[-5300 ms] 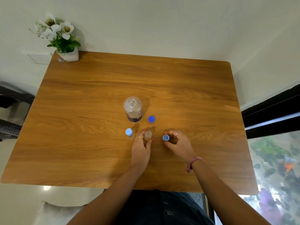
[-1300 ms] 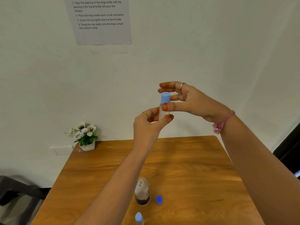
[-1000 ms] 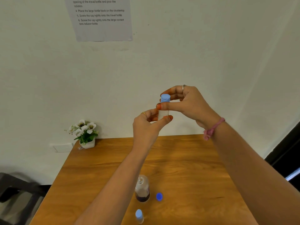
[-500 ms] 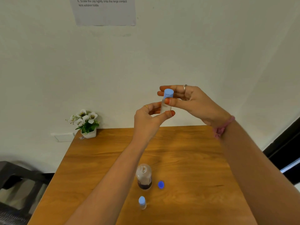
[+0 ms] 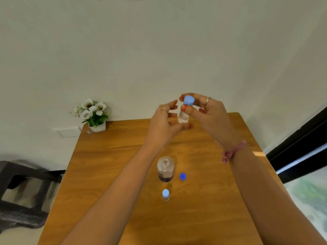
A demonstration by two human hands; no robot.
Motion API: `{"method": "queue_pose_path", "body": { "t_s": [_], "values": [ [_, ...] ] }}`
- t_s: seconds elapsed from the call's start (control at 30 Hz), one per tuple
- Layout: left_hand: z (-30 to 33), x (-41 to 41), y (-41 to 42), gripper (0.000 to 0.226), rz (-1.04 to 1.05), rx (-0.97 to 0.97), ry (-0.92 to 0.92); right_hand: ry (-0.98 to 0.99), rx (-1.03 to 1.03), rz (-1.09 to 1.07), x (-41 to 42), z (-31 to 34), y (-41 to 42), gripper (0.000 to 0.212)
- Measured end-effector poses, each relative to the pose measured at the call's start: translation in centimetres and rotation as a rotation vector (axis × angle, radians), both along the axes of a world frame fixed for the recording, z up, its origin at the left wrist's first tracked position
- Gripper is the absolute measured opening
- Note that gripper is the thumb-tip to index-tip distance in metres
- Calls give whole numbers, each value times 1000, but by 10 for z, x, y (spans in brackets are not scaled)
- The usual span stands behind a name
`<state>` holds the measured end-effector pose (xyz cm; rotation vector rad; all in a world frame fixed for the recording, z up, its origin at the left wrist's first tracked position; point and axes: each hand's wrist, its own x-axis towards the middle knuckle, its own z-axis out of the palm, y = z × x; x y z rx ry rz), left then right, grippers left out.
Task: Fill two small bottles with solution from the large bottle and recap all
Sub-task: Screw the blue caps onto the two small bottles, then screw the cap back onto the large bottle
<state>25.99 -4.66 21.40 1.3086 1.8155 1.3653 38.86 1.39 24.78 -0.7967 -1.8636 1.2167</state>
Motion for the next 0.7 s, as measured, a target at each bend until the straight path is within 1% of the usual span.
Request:
{"method": "queue_pose_path", "body": {
  "t_s": [0.03,0.07,0.1,0.23,0.33,0.4,0.47,0.57,0.7],
  "values": [
    [-11,-6,-7,94,-52,-68,5,-15,-34,-6,5,-13,-7,27],
    [-25,-14,-14,103,-73,-136,13,-29,-76,-15,11,-28,-15,27],
    [-39,-22,-21,105,-68,-194,29,-55,-115,-28,16,-43,-23,28],
    [-99,-55,-46,82,-16,-393,113,-207,-234,-22,30,-114,-57,34],
    [-129,-64,-59,73,-51,-495,109,-306,-328,-23,38,-159,-76,33],
    [-144,-63,-65,73,-97,-540,116,-324,-391,-44,40,-183,-87,27],
    [-156,-61,-69,77,-126,-577,121,-382,-383,-54,41,-199,-95,25],
    [-169,-57,-74,84,-136,-618,94,-439,-382,-45,38,-215,-102,29],
    [-179,-57,-78,91,-136,-641,70,-529,-318,-13,35,-226,-108,36]
  ]
}}
